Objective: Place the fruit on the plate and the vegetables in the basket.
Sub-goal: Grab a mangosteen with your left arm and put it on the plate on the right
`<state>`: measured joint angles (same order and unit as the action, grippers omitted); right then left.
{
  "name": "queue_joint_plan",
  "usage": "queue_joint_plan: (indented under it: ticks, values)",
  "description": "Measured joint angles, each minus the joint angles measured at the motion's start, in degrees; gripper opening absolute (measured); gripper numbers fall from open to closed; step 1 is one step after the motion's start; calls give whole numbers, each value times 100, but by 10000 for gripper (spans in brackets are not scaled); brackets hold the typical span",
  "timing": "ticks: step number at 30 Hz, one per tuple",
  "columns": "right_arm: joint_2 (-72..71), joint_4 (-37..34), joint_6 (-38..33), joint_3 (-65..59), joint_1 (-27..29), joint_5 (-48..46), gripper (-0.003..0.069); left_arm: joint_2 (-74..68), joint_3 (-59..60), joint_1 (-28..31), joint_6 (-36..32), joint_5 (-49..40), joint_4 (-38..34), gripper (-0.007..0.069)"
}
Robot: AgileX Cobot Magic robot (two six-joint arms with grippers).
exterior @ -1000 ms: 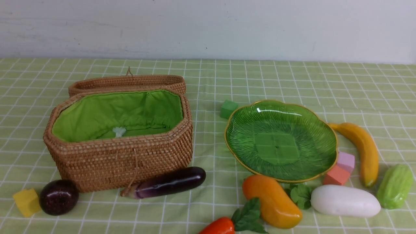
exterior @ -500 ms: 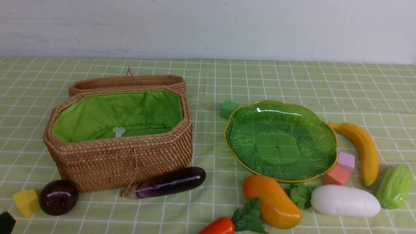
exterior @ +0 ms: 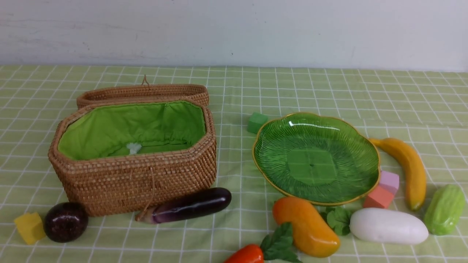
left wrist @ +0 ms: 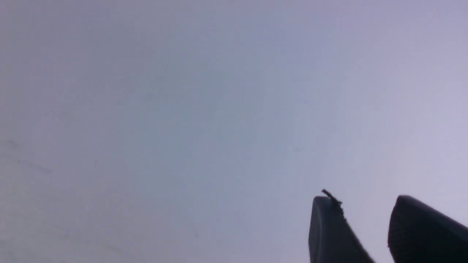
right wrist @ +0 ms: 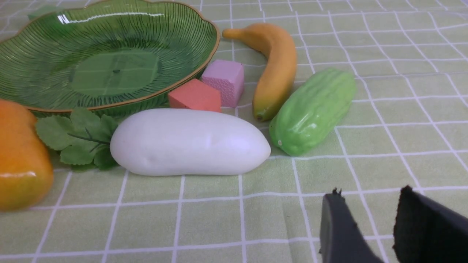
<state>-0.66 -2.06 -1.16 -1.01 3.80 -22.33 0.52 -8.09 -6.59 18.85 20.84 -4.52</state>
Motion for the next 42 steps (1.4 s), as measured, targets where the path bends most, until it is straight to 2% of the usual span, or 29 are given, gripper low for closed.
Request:
queue_joint_plan:
  ticks: [3,8,9,10,11,12,14,21,26,28,32,34,39,40,42]
  values:
    - [0,0,0,0,0,0,241,-229,-1265,0,-229,-981,-128,239]
    - [0,0,0,0,0,0,241,-1586,-3282,0,-413,-3345,-140,239]
    - [0,0,0,0,0,0,241,-1906,-3581,0,-413,-3875,-140,239]
    - [0,0,0,0,0,0,241,-1906,-3634,0,-413,-3977,-140,239]
    - [0,0,0,0,0,0,241,-2477,-3967,0,-432,-4697,-103,239]
    - [0,0,0,0,0,0,241,-2538,-4000,0,-432,-4772,-94,239]
    - [0,0,0,0,0,0,241,-3303,-4243,0,-539,-5466,178,239]
    - [0,0,0,0,0,0,241,-4743,-4283,0,-621,-6176,452,239]
    - [0,0,0,0,0,0,241,-5779,-4283,0,-261,-6771,452,244]
    - [0,0,0,0,0,0,241,-6175,-4283,0,-314,-7034,452,261]
    - [0,0,0,0,0,0,241,-6706,-4283,0,-993,-7325,521,340]
    - [0,0,0,0,0,0,241,-7029,-4283,0,-1608,-7291,686,428]
    - [0,0,0,0,0,0,241,-7506,-4283,0,-2549,-6669,1122,603]
    - [0,0,0,0,0,0,241,-7526,-4283,0,-2590,-6605,1122,615]
    - [0,0,0,0,0,0,241,-7784,-4283,0,-3149,-6261,1402,659]
